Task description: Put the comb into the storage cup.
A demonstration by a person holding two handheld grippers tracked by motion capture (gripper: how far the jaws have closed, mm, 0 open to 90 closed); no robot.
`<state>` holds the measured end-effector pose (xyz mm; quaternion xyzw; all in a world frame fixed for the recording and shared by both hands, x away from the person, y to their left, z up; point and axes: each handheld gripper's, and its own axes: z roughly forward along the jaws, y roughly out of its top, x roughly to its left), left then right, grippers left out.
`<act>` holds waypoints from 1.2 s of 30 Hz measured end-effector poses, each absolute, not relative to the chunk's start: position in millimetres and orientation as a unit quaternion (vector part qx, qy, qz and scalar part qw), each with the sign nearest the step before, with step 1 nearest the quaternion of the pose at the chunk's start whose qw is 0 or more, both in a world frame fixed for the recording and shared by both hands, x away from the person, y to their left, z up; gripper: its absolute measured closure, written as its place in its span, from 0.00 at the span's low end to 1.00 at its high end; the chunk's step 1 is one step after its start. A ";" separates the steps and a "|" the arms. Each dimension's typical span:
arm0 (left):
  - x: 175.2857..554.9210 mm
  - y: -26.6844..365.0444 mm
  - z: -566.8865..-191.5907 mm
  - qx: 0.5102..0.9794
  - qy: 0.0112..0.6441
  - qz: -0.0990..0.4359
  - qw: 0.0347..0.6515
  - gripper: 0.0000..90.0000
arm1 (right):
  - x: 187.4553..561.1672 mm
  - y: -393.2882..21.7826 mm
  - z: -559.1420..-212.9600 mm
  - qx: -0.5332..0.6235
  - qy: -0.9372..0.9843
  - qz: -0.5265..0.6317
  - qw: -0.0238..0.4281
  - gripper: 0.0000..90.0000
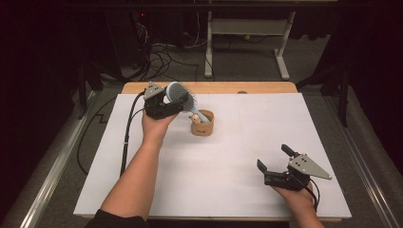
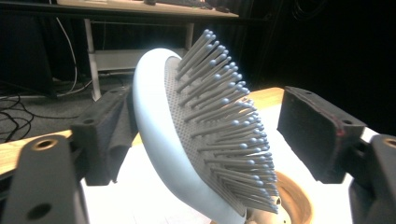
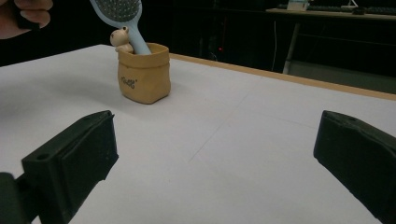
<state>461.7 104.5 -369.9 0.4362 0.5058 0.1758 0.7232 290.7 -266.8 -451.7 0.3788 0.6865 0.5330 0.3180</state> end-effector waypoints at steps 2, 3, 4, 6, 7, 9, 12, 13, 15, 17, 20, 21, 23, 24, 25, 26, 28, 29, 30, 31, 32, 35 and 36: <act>461.6 104.3 -370.2 0.438 0.505 0.177 0.722 0.20 | 290.8 -266.8 -451.6 0.379 0.686 0.533 0.318 0.00; 461.6 104.3 -370.3 0.438 0.505 0.178 0.722 0.19 | 290.8 -266.9 -451.6 0.379 0.686 0.533 0.318 0.00; 461.5 104.3 -370.3 0.438 0.504 0.179 0.722 0.18 | 290.7 -266.9 -451.6 0.380 0.686 0.533 0.318 0.00; 461.5 104.2 -370.1 0.438 0.504 0.180 0.722 0.17 | 290.7 -266.9 -451.6 0.380 0.686 0.533 0.318 0.00; 461.3 104.1 -370.0 0.438 0.504 0.180 0.723 0.17 | 290.6 -267.0 -451.6 0.380 0.686 0.533 0.318 0.00; 460.9 104.0 -369.7 0.439 0.503 0.182 0.722 0.16 | 290.6 -267.1 -451.5 0.380 0.686 0.533 0.318 0.00; 460.6 104.2 -369.0 0.438 0.503 0.181 0.722 0.11 | 290.5 -267.0 -451.4 0.380 0.686 0.533 0.318 0.00; 460.4 104.2 -368.9 0.439 0.502 0.179 0.723 0.09 | 290.6 -266.9 -451.4 0.380 0.686 0.533 0.318 0.00; 460.4 103.7 -369.4 0.440 0.501 0.183 0.722 0.00 | 290.5 -266.7 -451.4 0.380 0.686 0.533 0.318 0.00; 459.6 104.7 -369.7 0.444 0.499 0.182 0.721 0.00 | 290.6 -266.4 -451.5 0.380 0.686 0.532 0.318 0.00; 458.3 106.6 -368.1 0.443 0.500 0.181 0.722 0.00 | 290.7 -266.1 -451.7 0.379 0.687 0.532 0.318 0.00; 457.5 107.0 -367.5 0.445 0.498 0.182 0.722 0.00 | 290.7 -266.0 -451.7 0.379 0.687 0.532 0.318 0.00; 455.3 107.3 -365.7 0.444 0.498 0.181 0.722 0.00 | 290.9 -265.9 -451.8 0.379 0.687 0.531 0.318 0.00; 454.1 107.8 -364.8 0.444 0.497 0.182 0.723 0.00 | 290.9 -265.9 -451.8 0.379 0.688 0.531 0.318 0.00; 453.0 108.5 -363.8 0.444 0.498 0.181 0.722 0.00 | 290.9 -265.9 -451.9 0.379 0.687 0.531 0.318 0.00; 451.8 109.5 -363.0 0.444 0.501 0.180 0.721 0.00 | 291.0 -265.8 -451.9 0.380 0.687 0.531 0.318 0.00; 449.0 110.5 -363.5 0.447 0.498 0.184 0.720 0.00 | 291.1 -265.8 -452.0 0.379 0.688 0.531 0.319 0.00; 447.2 111.7 -364.7 0.452 0.497 0.187 0.716 0.00 | 291.0 -265.8 -452.0 0.379 0.688 0.530 0.319 0.00; 445.5 112.9 -365.7 0.453 0.498 0.187 0.716 0.00 | 290.9 -265.8 -452.0 0.379 0.689 0.530 0.319 0.00; 443.7 114.4 -366.8 0.452 0.499 0.185 0.716 0.00 | 290.8 -265.6 -452.0 0.379 0.689 0.530 0.319 0.00; 442.5 115.7 -367.7 0.453 0.501 0.184 0.714 0.00 | 290.9 -265.5 -452.0 0.378 0.689 0.529 0.319 0.00; 435.6 120.7 -373.7 0.451 0.500 0.183 0.717 0.00 | 290.6 -265.1 -451.9 0.379 0.689 0.529 0.320 0.00; 433.3 121.5 -377.2 0.454 0.500 0.183 0.715 0.00 | 290.6 -265.0 -451.9 0.379 0.689 0.528 0.320 0.00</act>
